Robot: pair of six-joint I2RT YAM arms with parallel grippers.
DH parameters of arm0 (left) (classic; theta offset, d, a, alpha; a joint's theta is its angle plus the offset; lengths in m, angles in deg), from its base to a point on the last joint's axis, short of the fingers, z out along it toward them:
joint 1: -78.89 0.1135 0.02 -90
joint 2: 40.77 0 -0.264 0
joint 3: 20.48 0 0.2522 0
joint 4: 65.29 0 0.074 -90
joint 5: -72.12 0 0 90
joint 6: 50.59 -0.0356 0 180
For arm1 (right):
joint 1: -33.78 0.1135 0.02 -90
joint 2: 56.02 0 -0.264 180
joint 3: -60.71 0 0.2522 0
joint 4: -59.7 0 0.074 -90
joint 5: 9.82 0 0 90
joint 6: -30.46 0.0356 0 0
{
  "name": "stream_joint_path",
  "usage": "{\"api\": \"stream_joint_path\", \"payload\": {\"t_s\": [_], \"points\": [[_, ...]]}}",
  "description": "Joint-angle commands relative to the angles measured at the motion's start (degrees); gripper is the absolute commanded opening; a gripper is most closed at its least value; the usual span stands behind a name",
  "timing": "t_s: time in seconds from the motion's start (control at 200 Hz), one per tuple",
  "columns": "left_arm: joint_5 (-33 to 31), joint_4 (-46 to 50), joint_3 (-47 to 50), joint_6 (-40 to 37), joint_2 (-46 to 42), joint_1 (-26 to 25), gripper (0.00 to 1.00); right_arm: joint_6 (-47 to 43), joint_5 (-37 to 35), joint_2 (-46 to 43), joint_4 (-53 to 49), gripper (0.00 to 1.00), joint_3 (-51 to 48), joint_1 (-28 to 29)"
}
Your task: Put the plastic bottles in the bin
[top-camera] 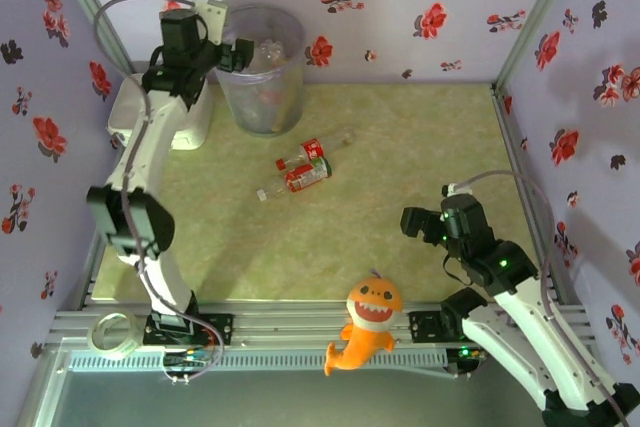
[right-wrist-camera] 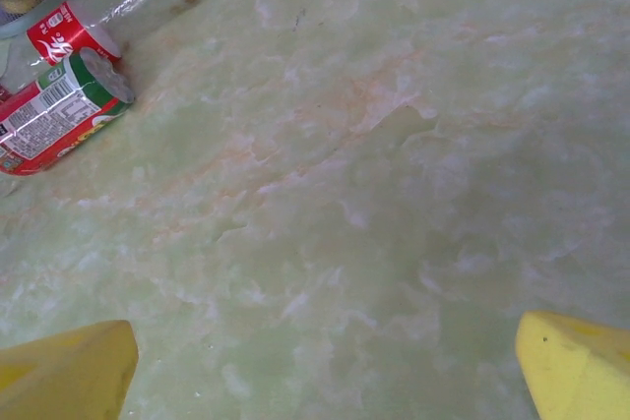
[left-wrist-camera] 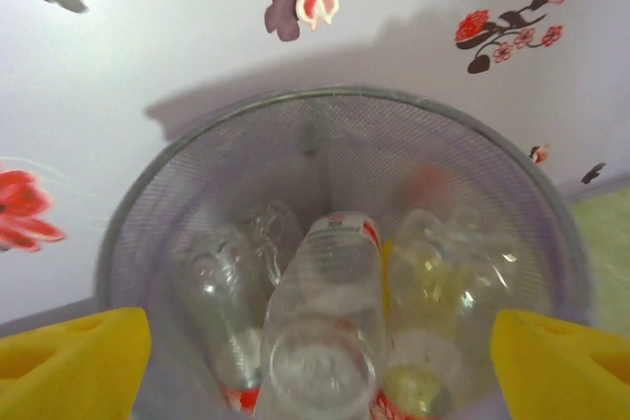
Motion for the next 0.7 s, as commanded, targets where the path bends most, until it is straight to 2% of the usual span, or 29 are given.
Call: {"api": "stream_joint_path", "payload": {"t_s": [0.0,0.165,0.32,0.51,0.695], "points": [[-1.4,-2.9,8.6,-1.0,-10.1,-0.1,0.90,0.9,-1.0,1.1,2.8,0.99,-1.2,-0.1],[-1.8,-1.9,23.5,0.1,-21.7,-1.5,0.88,0.9,-1.0,2.9,5.2,0.99,-1.3,-0.1],[-1.8,0.3,34.3,2.0,-27.9,-4.3,0.87,1.2,-0.8,4.8,7.2,0.99,-1.4,-0.1],[-1.5,1.8,43.4,3.1,-29.4,-9.7,0.89,1.2,1.5,5.5,11.3,0.99,-2.0,-0.1],[0.1,-0.2,50.3,5.3,-27.5,-12.3,0.90,0.8,2.8,5.1,13.3,0.99,-2.7,-0.1]]}}
